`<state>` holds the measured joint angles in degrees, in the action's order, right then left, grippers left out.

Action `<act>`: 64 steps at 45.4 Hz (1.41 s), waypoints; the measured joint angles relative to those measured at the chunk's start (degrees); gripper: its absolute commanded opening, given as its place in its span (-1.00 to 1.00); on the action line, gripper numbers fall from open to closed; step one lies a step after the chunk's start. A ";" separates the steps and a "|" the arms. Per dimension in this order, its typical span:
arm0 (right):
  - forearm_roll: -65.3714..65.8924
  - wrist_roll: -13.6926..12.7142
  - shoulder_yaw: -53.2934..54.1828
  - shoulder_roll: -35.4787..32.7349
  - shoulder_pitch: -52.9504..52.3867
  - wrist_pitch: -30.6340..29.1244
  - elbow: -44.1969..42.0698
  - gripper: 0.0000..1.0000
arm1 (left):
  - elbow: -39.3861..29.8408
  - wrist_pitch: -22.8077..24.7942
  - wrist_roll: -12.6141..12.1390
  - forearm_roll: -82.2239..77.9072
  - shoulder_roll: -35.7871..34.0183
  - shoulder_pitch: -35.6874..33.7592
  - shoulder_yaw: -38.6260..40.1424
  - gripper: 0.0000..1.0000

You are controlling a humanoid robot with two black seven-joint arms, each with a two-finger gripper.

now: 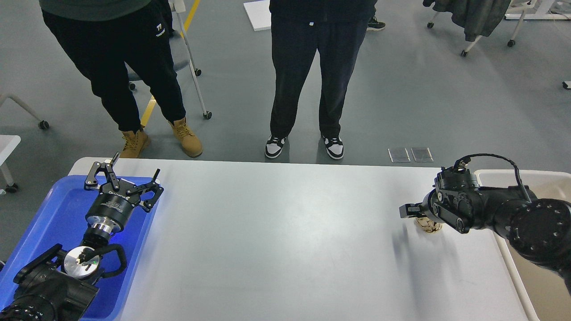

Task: Tidy desktop

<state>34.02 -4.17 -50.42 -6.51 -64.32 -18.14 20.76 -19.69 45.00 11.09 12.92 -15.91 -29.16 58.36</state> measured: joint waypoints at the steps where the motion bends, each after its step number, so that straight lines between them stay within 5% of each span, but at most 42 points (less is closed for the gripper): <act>1: 0.00 0.00 0.00 0.03 0.09 0.16 0.00 0.78 | 0.00 0.00 0.00 0.00 0.00 0.00 0.00 1.00; 5: 0.04 0.06 0.02 0.22 0.66 1.00 -0.02 0.49 | 0.00 0.00 0.00 0.00 0.00 0.00 0.00 1.00; 8: 0.06 0.20 0.05 0.40 1.00 1.49 -0.03 -0.03 | 0.00 0.00 0.00 0.00 0.00 0.01 0.00 1.00; 16: 1.01 0.54 0.12 0.80 1.89 2.29 0.06 -0.37 | 0.00 0.00 0.00 0.01 0.00 0.02 0.00 1.00; 19: 1.63 0.64 0.12 1.02 2.27 2.53 0.10 -0.88 | 0.00 0.00 0.00 0.01 0.00 0.02 0.00 1.00; 21: 2.01 0.73 0.13 1.11 2.50 2.67 0.10 -0.99 | 0.00 0.00 0.00 0.02 0.00 0.02 0.00 1.00; 51: 4.34 5.35 0.11 -0.36 0.63 0.10 1.22 -1.00 | 0.00 0.00 0.00 0.00 0.00 -0.02 0.00 1.00; 64: 4.53 6.32 -0.22 -9.31 -12.29 -5.01 12.44 -1.00 | 0.00 0.00 -0.01 -0.07 0.00 -0.03 0.00 1.00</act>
<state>38.55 2.15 -50.64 -15.82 -76.61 -23.15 33.20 -19.68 45.00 11.08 12.85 -15.91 -29.19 58.36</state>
